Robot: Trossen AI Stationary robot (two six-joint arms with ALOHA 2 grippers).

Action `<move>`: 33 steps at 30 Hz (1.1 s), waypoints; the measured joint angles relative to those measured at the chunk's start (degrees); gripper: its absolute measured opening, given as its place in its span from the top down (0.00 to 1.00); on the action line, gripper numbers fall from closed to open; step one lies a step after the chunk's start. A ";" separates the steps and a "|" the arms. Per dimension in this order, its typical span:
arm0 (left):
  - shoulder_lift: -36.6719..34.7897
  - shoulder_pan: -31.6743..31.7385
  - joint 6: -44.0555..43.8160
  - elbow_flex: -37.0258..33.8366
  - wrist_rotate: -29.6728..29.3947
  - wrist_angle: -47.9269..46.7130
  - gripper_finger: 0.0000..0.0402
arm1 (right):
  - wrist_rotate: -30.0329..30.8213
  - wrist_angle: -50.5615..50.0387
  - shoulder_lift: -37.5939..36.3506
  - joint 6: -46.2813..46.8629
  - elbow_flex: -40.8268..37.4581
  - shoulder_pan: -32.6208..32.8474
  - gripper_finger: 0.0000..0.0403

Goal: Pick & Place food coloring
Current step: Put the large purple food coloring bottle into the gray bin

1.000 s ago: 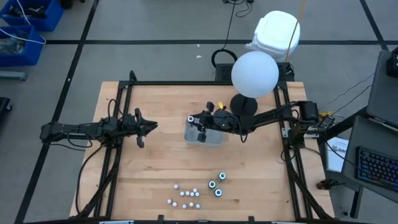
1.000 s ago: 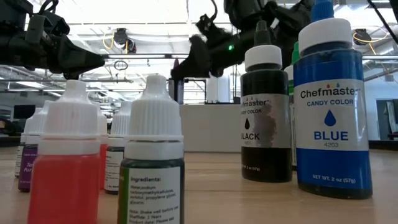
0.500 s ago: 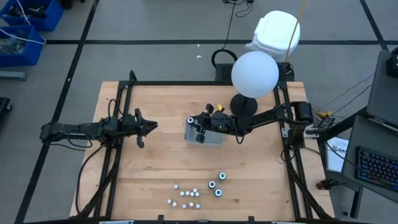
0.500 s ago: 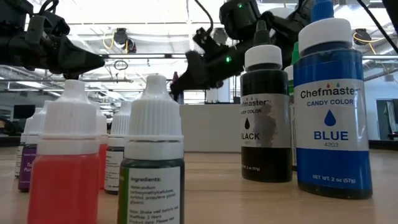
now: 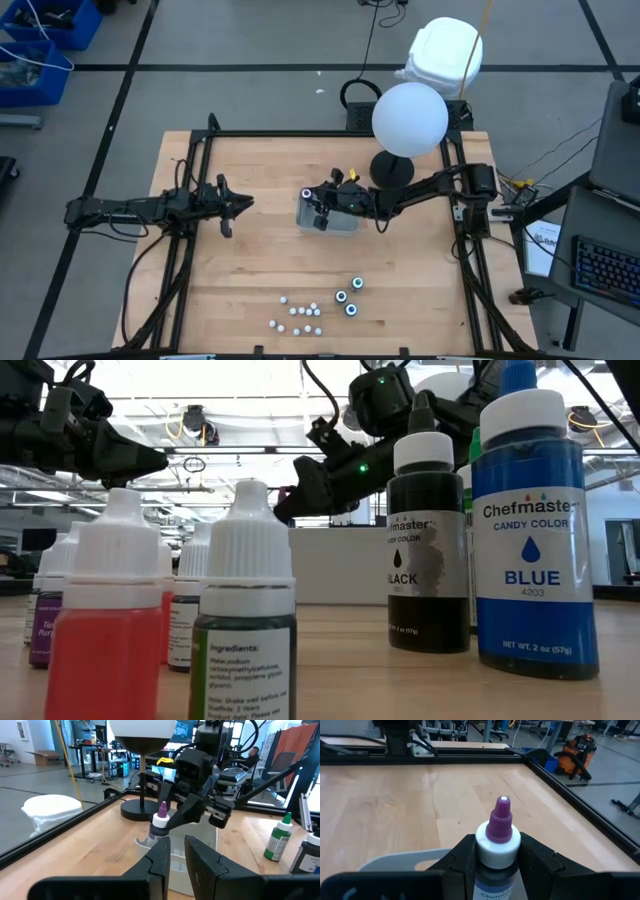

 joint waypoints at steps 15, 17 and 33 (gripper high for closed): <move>0.00 0.00 0.34 0.00 -0.04 0.04 0.84 | -0.52 3.66 3.74 3.00 0.04 -0.78 0.72; 0.00 0.00 0.31 0.00 -0.04 0.01 0.84 | -0.42 3.25 4.18 2.98 -0.01 -0.85 0.73; -0.02 0.00 0.21 0.00 -0.04 -0.09 0.84 | -0.63 4.49 5.67 3.55 0.09 -0.83 0.73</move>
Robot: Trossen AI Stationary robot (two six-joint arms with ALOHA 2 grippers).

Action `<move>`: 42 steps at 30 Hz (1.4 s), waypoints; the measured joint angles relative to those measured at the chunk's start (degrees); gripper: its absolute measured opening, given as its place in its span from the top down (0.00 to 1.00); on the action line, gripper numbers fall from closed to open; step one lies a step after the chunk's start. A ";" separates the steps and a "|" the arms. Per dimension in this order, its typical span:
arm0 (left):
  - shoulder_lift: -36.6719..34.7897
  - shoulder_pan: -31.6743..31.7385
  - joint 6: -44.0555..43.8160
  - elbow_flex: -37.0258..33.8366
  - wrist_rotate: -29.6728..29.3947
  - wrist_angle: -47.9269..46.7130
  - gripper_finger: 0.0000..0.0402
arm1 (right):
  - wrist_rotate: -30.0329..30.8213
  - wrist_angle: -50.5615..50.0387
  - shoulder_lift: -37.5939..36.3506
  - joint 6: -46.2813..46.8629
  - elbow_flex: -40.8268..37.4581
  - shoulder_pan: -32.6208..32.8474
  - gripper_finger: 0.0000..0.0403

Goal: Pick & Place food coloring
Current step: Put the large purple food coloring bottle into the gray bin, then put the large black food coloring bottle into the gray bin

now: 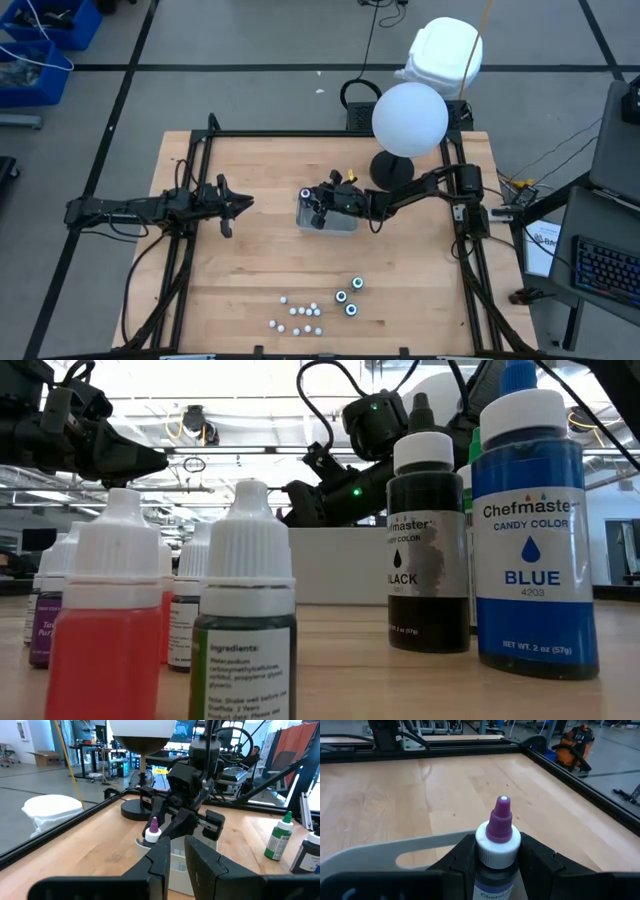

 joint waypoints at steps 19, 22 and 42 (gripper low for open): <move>0.00 0.02 0.00 0.00 0.00 -0.05 0.84 | -0.07 1.64 0.08 0.00 -0.07 0.00 0.61; 0.00 0.01 0.00 0.00 0.00 -0.04 0.84 | -0.08 2.29 0.08 -0.01 -0.07 0.00 0.58; 0.00 0.00 0.04 0.00 0.00 -0.37 0.84 | -0.02 -6.45 -11.38 -5.30 -0.11 0.59 0.45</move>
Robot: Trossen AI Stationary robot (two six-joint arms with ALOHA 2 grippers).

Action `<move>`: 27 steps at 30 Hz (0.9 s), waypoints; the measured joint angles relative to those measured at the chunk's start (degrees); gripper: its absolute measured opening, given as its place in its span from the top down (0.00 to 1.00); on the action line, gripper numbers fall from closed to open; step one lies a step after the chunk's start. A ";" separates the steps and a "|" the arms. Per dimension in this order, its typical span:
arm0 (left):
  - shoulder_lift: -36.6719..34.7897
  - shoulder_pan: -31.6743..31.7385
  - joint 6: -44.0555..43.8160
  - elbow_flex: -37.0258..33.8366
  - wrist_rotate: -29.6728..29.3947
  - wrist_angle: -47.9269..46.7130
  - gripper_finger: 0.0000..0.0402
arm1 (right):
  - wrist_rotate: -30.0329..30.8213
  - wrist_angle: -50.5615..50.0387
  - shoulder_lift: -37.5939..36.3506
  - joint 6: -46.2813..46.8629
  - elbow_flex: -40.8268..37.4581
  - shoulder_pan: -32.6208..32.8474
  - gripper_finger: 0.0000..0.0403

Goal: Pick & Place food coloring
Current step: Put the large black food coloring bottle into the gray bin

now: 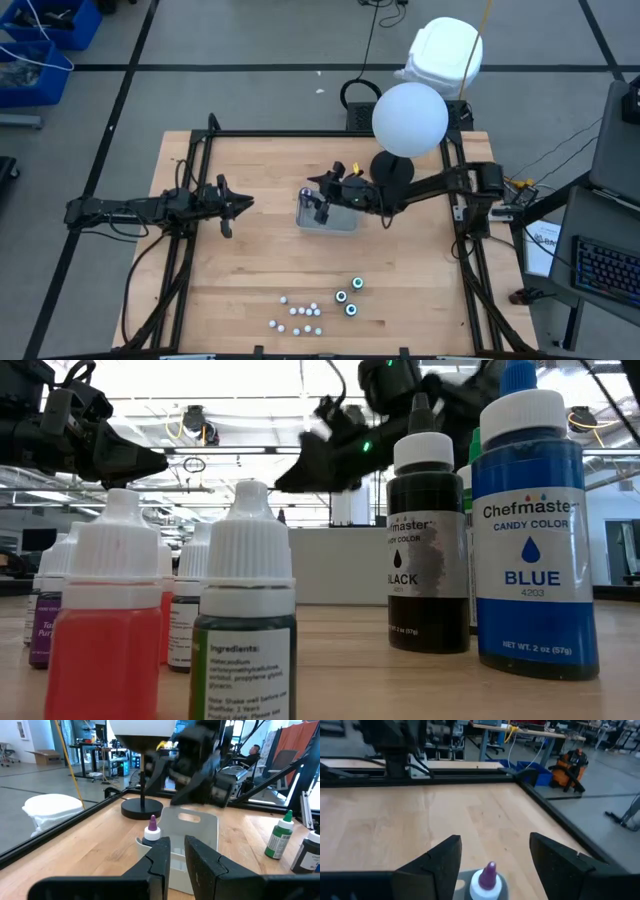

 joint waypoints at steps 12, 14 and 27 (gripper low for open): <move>0.00 0.02 -0.32 0.00 0.00 -0.04 0.84 | -0.12 -26.13 -24.90 -5.46 -1.18 7.82 0.58; 0.00 0.01 -0.52 0.00 0.01 -0.06 0.84 | -0.14 -26.83 -29.09 -6.34 -3.73 9.27 0.65; 0.00 0.02 -0.46 0.00 0.00 0.00 0.84 | -4.55 -1.15 -50.73 -1.12 -36.64 10.49 0.98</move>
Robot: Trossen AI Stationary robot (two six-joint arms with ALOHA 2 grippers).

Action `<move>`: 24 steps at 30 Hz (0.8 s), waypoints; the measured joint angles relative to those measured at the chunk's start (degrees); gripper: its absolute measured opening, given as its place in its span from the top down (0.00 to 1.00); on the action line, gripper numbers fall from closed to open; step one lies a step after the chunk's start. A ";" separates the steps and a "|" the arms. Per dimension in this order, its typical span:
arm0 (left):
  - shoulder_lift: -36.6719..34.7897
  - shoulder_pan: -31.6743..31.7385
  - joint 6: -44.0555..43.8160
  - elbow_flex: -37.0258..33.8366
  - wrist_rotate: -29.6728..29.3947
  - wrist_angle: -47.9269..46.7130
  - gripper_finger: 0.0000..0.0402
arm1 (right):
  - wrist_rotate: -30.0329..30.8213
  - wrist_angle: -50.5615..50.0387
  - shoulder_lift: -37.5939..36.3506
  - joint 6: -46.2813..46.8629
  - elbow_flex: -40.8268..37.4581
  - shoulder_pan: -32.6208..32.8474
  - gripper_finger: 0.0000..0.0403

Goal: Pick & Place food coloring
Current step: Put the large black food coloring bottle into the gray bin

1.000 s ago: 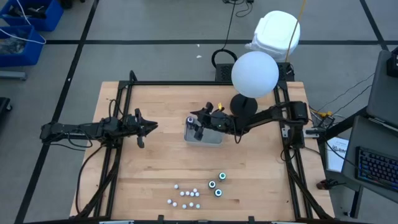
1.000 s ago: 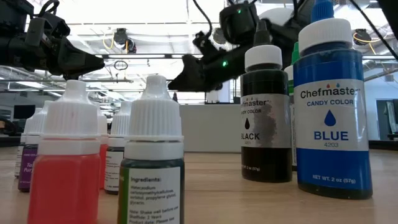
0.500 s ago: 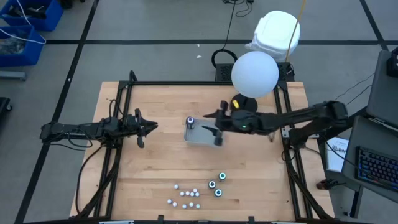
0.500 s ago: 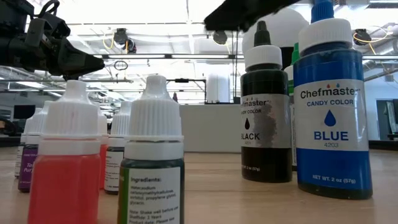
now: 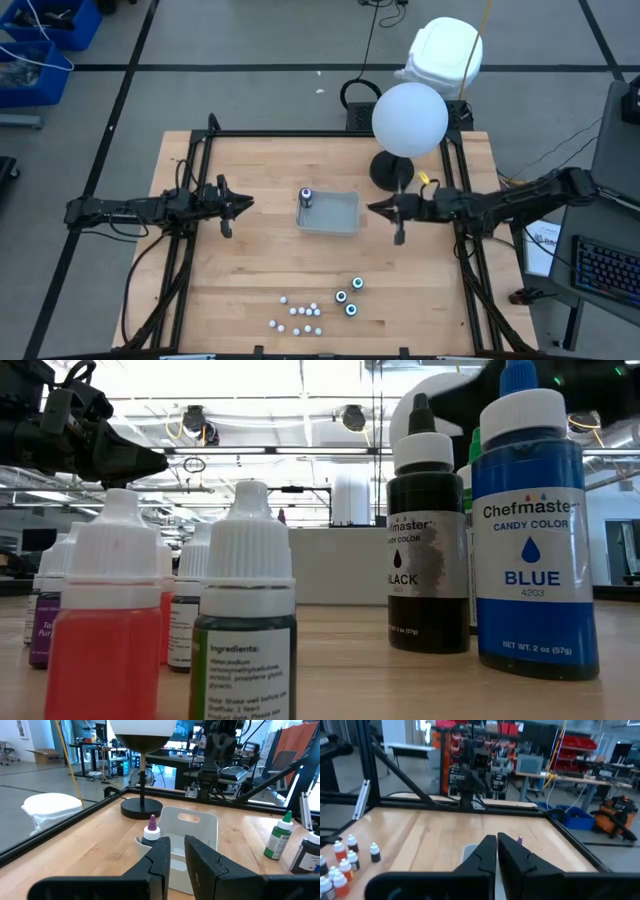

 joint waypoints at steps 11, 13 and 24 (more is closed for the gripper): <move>0.00 -0.01 1.93 0.00 -2.98 0.09 0.84 | -2.00 9.53 -0.06 -0.16 -11.58 -0.08 1.00; 0.00 -0.02 1.97 0.00 -4.90 0.09 0.84 | -4.54 9.51 -0.10 -0.18 -11.92 -0.63 1.00; 0.00 -0.02 5.51 0.00 -10.99 2.83 0.84 | -13.75 6.42 -7.45 0.83 -15.47 -6.38 1.00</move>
